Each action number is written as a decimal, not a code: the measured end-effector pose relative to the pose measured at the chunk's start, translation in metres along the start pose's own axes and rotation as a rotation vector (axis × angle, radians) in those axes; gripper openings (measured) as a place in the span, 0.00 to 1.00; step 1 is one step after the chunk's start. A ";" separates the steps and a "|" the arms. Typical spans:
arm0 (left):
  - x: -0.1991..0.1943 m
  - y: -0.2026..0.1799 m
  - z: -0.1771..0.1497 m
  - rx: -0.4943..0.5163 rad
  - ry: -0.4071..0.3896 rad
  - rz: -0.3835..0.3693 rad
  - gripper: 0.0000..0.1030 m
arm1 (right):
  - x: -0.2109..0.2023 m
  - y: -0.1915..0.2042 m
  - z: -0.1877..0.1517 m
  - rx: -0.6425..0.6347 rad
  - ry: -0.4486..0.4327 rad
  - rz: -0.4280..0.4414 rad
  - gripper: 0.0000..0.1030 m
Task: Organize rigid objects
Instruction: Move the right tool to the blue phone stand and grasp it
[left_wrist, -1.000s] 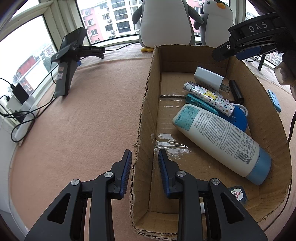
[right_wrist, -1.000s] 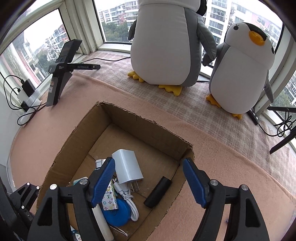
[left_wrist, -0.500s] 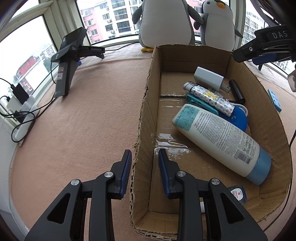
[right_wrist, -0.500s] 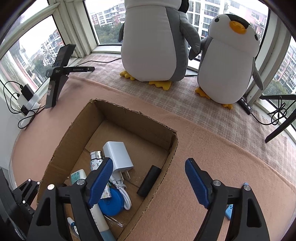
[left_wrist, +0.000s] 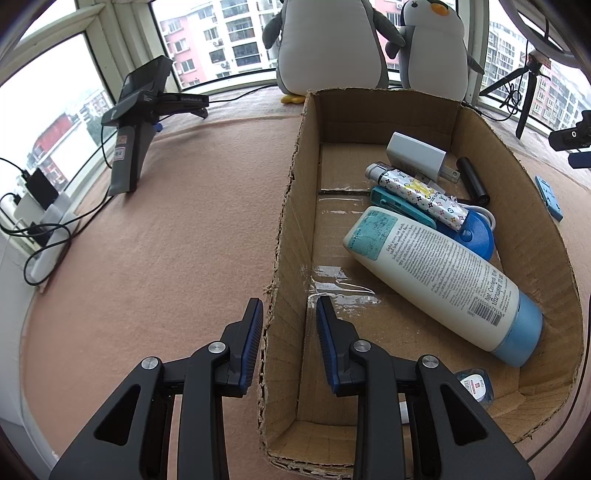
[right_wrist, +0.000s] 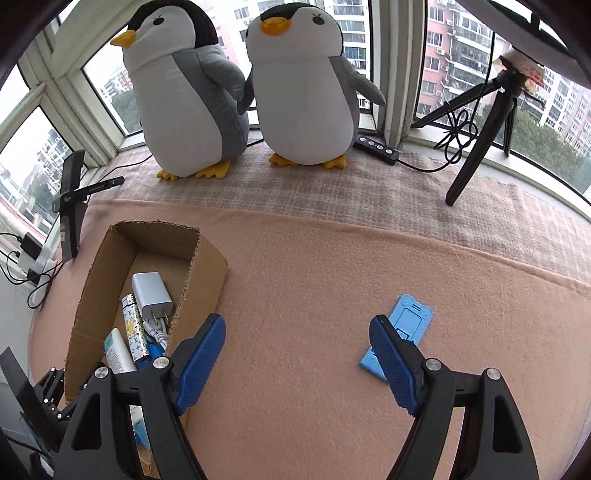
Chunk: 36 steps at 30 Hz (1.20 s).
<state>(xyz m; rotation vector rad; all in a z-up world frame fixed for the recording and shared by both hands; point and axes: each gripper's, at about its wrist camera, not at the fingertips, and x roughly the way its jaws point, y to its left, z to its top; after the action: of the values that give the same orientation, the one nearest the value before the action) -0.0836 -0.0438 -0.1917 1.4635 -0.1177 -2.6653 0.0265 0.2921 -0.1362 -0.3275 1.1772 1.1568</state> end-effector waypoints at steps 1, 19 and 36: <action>0.000 -0.001 0.000 0.000 0.000 0.000 0.26 | -0.001 -0.010 -0.002 0.023 0.002 -0.013 0.75; 0.001 -0.001 0.000 -0.003 0.001 0.000 0.26 | 0.040 -0.089 -0.009 0.297 0.116 -0.020 0.74; 0.001 -0.001 0.000 -0.003 0.001 0.000 0.26 | 0.066 -0.071 0.000 0.226 0.199 -0.111 0.63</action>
<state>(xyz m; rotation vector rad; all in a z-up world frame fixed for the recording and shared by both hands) -0.0845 -0.0433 -0.1923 1.4644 -0.1141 -2.6635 0.0813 0.2969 -0.2164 -0.3357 1.4326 0.8993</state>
